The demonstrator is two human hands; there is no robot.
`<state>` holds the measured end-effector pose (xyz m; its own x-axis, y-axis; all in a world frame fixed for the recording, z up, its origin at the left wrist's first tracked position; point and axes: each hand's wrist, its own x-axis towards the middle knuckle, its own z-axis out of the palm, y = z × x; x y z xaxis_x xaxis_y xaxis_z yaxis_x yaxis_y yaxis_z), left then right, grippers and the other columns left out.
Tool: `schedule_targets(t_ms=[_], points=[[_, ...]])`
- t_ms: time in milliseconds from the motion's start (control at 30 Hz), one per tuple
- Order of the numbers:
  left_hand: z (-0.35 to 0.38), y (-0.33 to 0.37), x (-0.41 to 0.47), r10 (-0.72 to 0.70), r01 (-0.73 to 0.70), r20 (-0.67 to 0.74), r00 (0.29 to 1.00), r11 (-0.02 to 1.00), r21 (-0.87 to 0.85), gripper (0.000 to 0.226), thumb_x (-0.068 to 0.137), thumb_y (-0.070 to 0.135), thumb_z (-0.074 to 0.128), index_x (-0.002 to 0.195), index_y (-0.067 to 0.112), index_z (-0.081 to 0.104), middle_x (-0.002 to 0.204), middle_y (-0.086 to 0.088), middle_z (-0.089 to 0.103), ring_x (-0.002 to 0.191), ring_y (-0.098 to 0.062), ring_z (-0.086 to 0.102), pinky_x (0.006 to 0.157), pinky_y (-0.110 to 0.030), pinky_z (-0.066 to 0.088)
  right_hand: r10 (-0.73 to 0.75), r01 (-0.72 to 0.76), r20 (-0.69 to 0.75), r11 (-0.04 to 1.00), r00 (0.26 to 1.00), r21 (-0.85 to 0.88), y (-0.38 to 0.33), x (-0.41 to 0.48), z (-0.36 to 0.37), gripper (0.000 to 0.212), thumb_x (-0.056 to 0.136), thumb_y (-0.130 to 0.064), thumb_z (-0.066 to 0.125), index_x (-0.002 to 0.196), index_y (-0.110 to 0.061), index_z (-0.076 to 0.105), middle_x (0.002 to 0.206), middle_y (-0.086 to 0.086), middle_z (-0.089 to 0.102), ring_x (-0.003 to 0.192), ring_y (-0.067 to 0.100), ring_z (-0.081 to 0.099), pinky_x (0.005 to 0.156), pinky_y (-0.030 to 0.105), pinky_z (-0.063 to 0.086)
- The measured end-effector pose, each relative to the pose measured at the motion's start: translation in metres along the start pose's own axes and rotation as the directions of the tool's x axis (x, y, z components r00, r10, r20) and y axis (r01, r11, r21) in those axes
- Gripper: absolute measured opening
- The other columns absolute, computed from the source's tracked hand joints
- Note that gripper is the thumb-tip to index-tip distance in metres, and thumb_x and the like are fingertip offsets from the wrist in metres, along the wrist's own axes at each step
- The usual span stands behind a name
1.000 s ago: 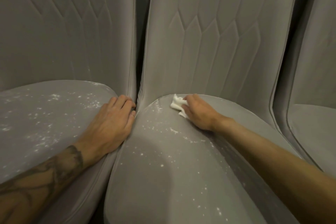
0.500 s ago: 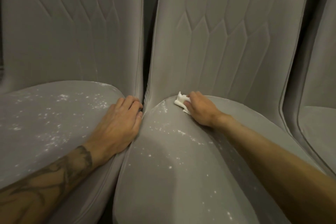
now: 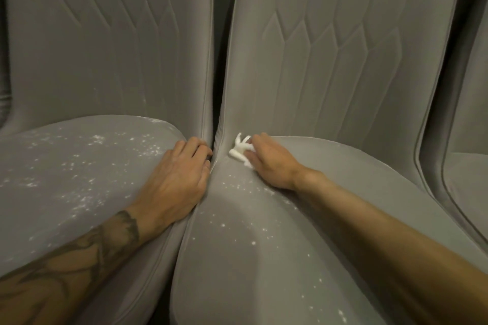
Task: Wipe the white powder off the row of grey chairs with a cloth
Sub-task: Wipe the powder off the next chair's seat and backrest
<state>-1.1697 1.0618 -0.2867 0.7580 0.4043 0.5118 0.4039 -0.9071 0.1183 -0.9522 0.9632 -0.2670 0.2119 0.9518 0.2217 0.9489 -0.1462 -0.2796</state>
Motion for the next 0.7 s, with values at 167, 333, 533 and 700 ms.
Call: schedule_targets(t_ms=[167,333,533,700], points=[[0.000,-0.001,-0.001,0.028,-0.028,-0.008,1.000,0.999,0.030,0.025,0.107,0.019,0.038,0.120,0.013,0.058,0.119,-0.004,0.054,0.096,-0.022,0.051,0.083,-0.045,0.051,-0.154,0.152,0.098,0.988,0.983,0.032,-0.007,-0.007,-0.007,0.026,0.105,-0.032,0.043,0.119,-0.012,0.052,0.114,0.008,0.053,0.098,0.021,0.050,0.089,0.033,0.039],[0.001,-0.003,-0.002,0.026,-0.026,-0.001,1.000,1.000,0.014,0.024,0.106,0.016,0.040,0.123,0.015,0.057,0.121,-0.001,0.053,0.099,-0.021,0.051,0.086,-0.044,0.050,0.037,-0.035,0.020,0.997,0.999,-0.069,0.002,0.021,-0.002,0.024,0.104,-0.030,0.041,0.111,-0.009,0.050,0.112,0.014,0.052,0.099,0.034,0.053,0.086,0.043,0.041],[0.004,-0.005,-0.001,0.014,-0.014,-0.008,1.000,1.000,-0.020,0.025,0.100,0.012,0.042,0.119,0.016,0.057,0.118,0.000,0.052,0.096,-0.022,0.049,0.085,-0.045,0.048,-0.204,0.198,0.093,0.978,0.975,0.068,-0.015,-0.012,-0.005,0.025,0.104,-0.031,0.044,0.112,-0.010,0.053,0.108,0.009,0.054,0.094,0.023,0.050,0.085,0.034,0.039],[0.003,-0.004,-0.001,-0.020,0.019,-0.009,1.000,0.998,-0.061,0.027,0.097,0.014,0.039,0.118,0.018,0.056,0.117,0.002,0.052,0.096,-0.021,0.049,0.085,-0.045,0.049,-0.023,0.024,0.035,0.999,0.999,-0.023,-0.008,0.015,-0.003,0.023,0.103,-0.029,0.043,0.112,-0.010,0.053,0.111,0.012,0.054,0.099,0.032,0.053,0.087,0.044,0.042]])
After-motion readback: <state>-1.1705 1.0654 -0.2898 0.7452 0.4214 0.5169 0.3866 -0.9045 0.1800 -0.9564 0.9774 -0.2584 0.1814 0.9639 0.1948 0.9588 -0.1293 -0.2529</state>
